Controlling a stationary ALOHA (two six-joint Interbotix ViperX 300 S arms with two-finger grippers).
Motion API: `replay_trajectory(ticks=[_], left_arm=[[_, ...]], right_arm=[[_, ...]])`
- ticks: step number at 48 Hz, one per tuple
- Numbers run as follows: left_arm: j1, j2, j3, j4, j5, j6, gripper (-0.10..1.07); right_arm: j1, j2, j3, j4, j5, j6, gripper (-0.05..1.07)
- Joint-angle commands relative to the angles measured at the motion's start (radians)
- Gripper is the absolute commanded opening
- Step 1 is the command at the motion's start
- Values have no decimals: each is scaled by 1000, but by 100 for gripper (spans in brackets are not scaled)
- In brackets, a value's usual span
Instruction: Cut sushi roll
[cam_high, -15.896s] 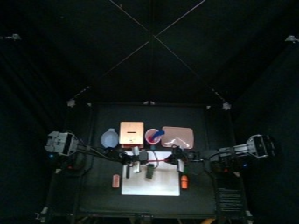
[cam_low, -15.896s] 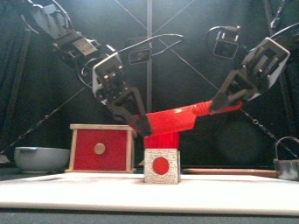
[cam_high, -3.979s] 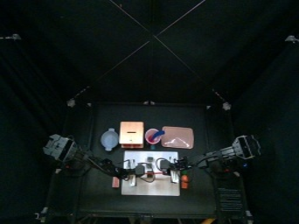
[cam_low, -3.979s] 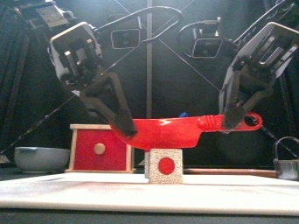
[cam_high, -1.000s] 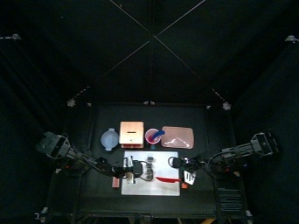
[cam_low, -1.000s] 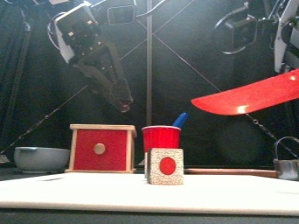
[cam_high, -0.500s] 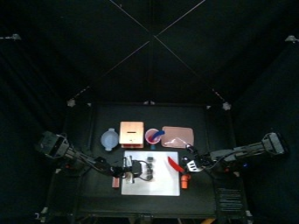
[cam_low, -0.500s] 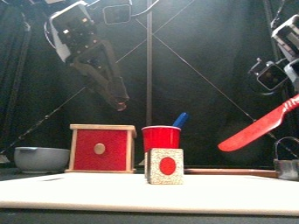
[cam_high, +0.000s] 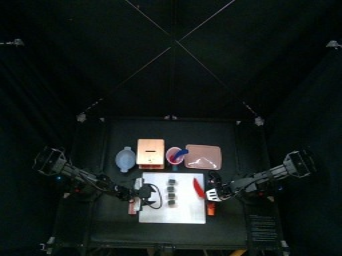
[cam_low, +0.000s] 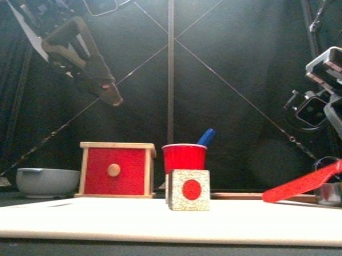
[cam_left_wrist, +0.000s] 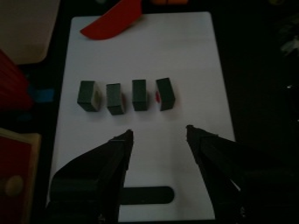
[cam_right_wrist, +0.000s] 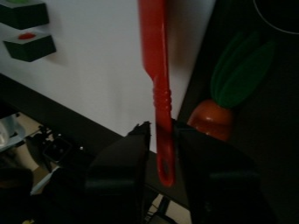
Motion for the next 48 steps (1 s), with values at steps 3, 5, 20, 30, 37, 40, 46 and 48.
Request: replay_trajectory(ticks=[3, 5, 20, 30, 37, 40, 46, 48], left_arm=[[48, -58, 38, 2, -69, 3, 87], [60, -69, 57, 2, -80, 3, 87], [95, -75, 83, 21, -138, 8, 87], [118, -87, 91, 17, -196, 8, 87], [121, -104, 103, -23, -202, 8, 87], [123, -109, 109, -41, -201, 9, 87], [124, -110, 114, -60, -196, 9, 87], [127, -110, 117, -61, -195, 9, 87]], right_arm=[[12, 38, -57, -25, -8, -2, 90], [12, 48, -69, -35, -8, -5, 92], [5, 6, -135, -310, 0, -25, 93], [-37, -83, -143, -712, -6, -32, 93], [-51, -135, -133, -943, -6, -15, 93], [-66, -146, -129, -965, -6, -14, 93], [-100, -146, -121, -973, -9, -18, 93], [-109, -143, -117, -973, -12, -20, 93]])
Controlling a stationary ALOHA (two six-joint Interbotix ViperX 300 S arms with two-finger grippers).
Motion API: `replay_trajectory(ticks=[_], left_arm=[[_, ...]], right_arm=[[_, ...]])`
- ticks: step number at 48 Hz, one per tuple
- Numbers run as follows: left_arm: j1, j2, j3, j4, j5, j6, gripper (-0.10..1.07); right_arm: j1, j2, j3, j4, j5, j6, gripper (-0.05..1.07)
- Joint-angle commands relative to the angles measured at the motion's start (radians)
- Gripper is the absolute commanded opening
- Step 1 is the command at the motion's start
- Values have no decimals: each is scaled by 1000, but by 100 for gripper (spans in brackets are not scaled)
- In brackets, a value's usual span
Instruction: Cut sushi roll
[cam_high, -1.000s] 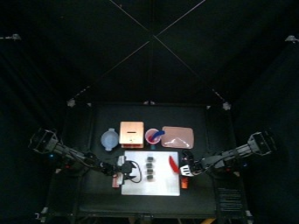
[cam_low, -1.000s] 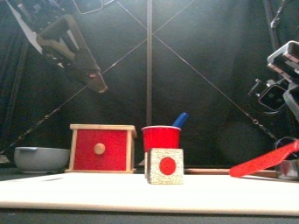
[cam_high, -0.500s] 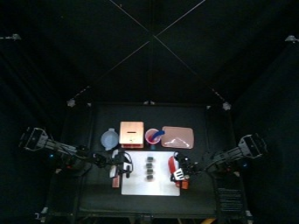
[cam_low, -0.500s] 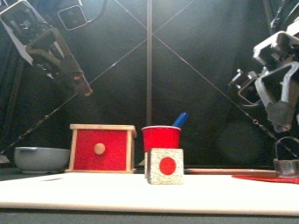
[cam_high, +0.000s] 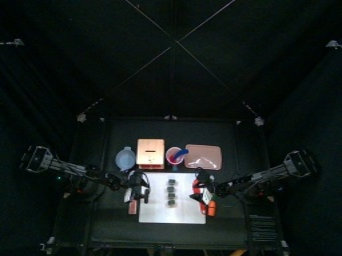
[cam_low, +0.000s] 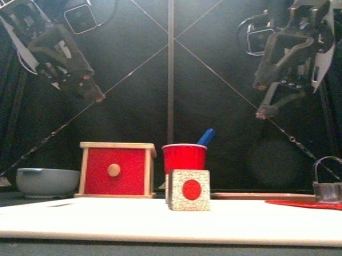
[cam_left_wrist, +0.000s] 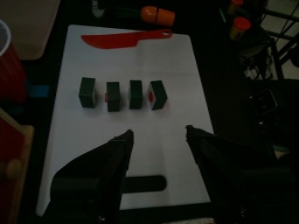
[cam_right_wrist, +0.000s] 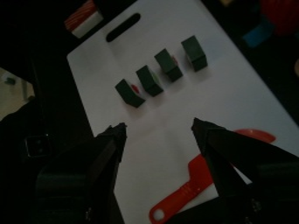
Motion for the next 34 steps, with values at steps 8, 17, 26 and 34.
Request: replay_trajectory(ticks=[8, 17, 26, 34], left_arm=[[23, -3, 3, -17, -3, 3, 87], [38, -3, 17, -28, -3, 3, 87], [55, -3, 28, -25, -3, 5, 87], [74, -3, 29, -21, -6, 9, 87]], right_arm=[[-51, 0, 3, -6, -46, -6, 93], [-69, 15, 3, -3, -74, -8, 93], [-75, 41, -2, -3, -75, -8, 93], [-74, 64, -5, 2, -81, -8, 93]])
